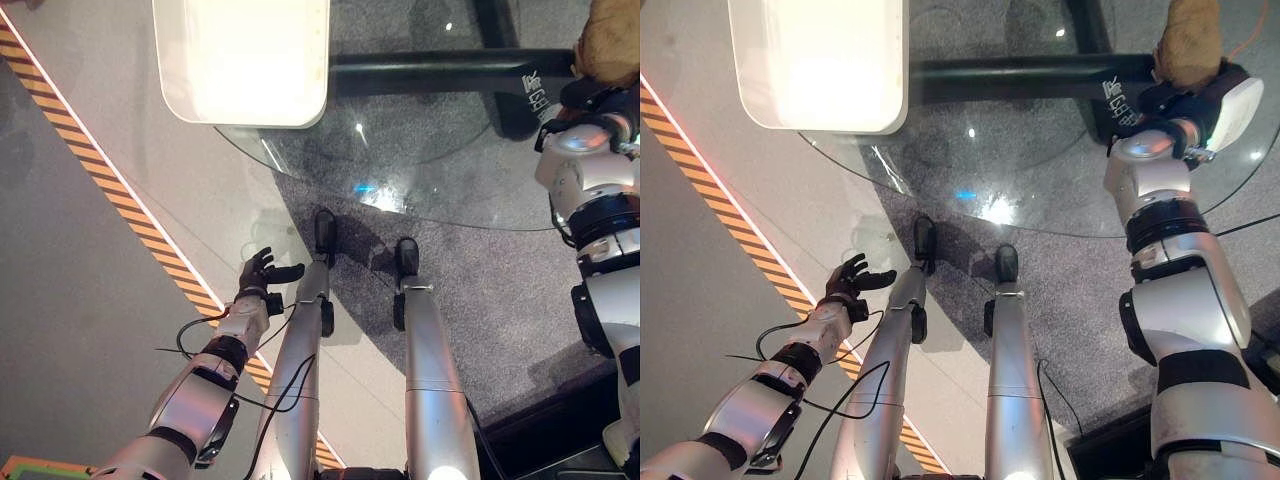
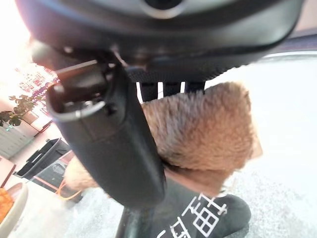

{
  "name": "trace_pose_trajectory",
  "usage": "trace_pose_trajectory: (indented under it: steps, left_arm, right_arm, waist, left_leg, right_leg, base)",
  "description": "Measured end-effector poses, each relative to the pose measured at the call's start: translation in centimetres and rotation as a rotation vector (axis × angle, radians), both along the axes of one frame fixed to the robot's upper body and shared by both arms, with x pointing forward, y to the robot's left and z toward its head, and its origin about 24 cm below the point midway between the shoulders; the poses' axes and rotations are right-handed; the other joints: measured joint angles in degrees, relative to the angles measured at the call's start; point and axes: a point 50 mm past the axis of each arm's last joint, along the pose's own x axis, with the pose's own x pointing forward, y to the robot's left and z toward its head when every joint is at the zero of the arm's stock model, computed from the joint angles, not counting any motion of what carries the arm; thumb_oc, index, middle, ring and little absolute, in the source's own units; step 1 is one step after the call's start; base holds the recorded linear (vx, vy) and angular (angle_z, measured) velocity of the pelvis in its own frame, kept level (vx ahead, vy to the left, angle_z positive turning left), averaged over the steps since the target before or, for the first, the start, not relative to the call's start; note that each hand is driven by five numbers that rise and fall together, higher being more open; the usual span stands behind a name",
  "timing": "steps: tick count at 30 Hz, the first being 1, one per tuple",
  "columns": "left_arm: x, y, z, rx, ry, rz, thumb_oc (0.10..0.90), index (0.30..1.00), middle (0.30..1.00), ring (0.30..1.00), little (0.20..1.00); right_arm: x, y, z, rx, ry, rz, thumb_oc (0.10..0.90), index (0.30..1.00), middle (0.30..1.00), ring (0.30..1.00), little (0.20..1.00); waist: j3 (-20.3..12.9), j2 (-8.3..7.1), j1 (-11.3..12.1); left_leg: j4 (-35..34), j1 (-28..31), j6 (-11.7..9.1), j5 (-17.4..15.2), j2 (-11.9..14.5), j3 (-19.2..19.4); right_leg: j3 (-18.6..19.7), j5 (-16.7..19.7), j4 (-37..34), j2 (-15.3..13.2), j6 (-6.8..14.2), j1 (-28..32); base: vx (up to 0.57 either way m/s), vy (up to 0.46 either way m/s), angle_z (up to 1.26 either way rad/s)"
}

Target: Wipe the table with a cloth and put it in the basket.

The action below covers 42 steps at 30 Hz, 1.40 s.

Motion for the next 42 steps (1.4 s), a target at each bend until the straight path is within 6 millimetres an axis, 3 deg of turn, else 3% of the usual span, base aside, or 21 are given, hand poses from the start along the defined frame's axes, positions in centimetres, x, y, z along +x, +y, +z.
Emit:
trace_pose_trajectory:
  steps: [3, 5, 6, 9, 15, 24, 42]
  left_arm:
    - [0.2, 0.5, 0.4, 0.004, -0.013, 0.008, 0.800, 0.900, 0.900, 0.900, 0.900]
    - [0.2, 0.7, 0.4, 0.005, -0.009, 0.009, 0.800, 0.900, 0.900, 0.900, 0.900]
    - [0.1, 0.8, 0.3, 0.005, -0.009, 0.006, 0.800, 0.900, 0.900, 0.900, 0.900]
    - [0.2, 0.7, 0.4, 0.001, -0.002, 0.000, 0.800, 0.900, 0.900, 0.900, 0.900]
    - [0.4, 0.5, 0.7, -0.002, -0.002, -0.006, 0.800, 0.900, 0.900, 0.900, 0.900]
    - [0.7, 0.5, 1.0, -0.017, 0.002, -0.001, 0.800, 0.900, 0.900, 0.900, 0.900]
    - [0.8, 0.6, 1.4, -0.034, -0.005, 0.002, 0.800, 0.900, 0.900, 0.900, 0.900]
  right_arm:
    - [-0.1, -0.2, 0.0, 0.006, -0.004, -0.007, 0.100, 0.300, 0.300, 0.300, 0.200]
    - [0.0, -0.1, -0.1, 0.009, -0.003, -0.005, 0.193, 0.380, 0.380, 0.380, 0.293]
    - [0.0, 0.0, -0.1, 0.009, -0.006, 0.000, 0.199, 0.385, 0.385, 0.385, 0.299]
    - [0.2, 0.5, 0.0, 0.009, -0.019, 0.013, 0.100, 0.300, 0.300, 0.300, 0.200]
    - [0.3, 1.9, 0.0, 0.009, -0.055, 0.008, 0.100, 0.300, 0.300, 0.300, 0.200]
    - [0.4, 2.6, 0.2, -0.004, -0.045, 0.019, 0.100, 0.300, 0.300, 0.300, 0.200]
    - [0.7, 4.8, 1.0, -0.196, 0.041, 0.137, 0.100, 0.300, 0.300, 0.300, 0.200]
  waist:
    - [-0.1, 0.08, 0.0]
    - [-0.1, 0.08, 0.0]
    - [-0.1, 0.08, 0.0]
    - [-0.1, 0.08, 0.0]
    - [-0.1, 0.09, -0.1]
    - [0.0, 0.09, -1.4]
    - [-0.1, 0.12, -1.5]
  left_leg:
    - [-3.8, 1.3, -0.8, 1.3, 0.1, -0.4]
    - [-5.3, 2.1, -1.2, 2.0, 0.3, -0.9]
    - [-5.8, 2.3, -1.2, 2.1, 0.6, -1.1]
    - [-7.4, 3.1, -1.2, 2.2, 1.2, -1.1]
    - [-9.0, 3.7, -1.3, 2.2, 2.0, -1.2]
    - [-11.1, 4.2, -1.7, 5.6, 1.9, -2.5]
    - [-13.7, 5.6, -1.9, 5.6, 3.4, -2.6]
  right_leg:
    - [-0.4, 1.9, -2.4, -0.1, 0.6, 0.9]
    - [-0.7, 2.1, -3.0, 0.1, 0.4, 1.2]
    - [-0.8, 2.4, -3.5, 0.4, 0.3, 1.4]
    - [-0.9, 3.1, -4.4, 1.0, 0.1, 1.8]
    - [-1.1, 3.9, -5.9, 1.8, -0.3, 2.1]
    - [-2.0, 3.7, -5.9, 1.8, -0.1, 2.2]
    - [-2.0, 4.5, -7.0, 3.6, -1.3, 2.5]
  base:
    - [0.00, 0.017, 0.12]
    - [0.01, 0.031, 0.05]
    - [0.01, 0.049, -0.03]
    - [0.01, 0.050, -0.03]
    - [0.01, 0.041, -0.04]
    - [0.00, 0.018, 0.04]
    - [0.00, 0.015, -0.03]
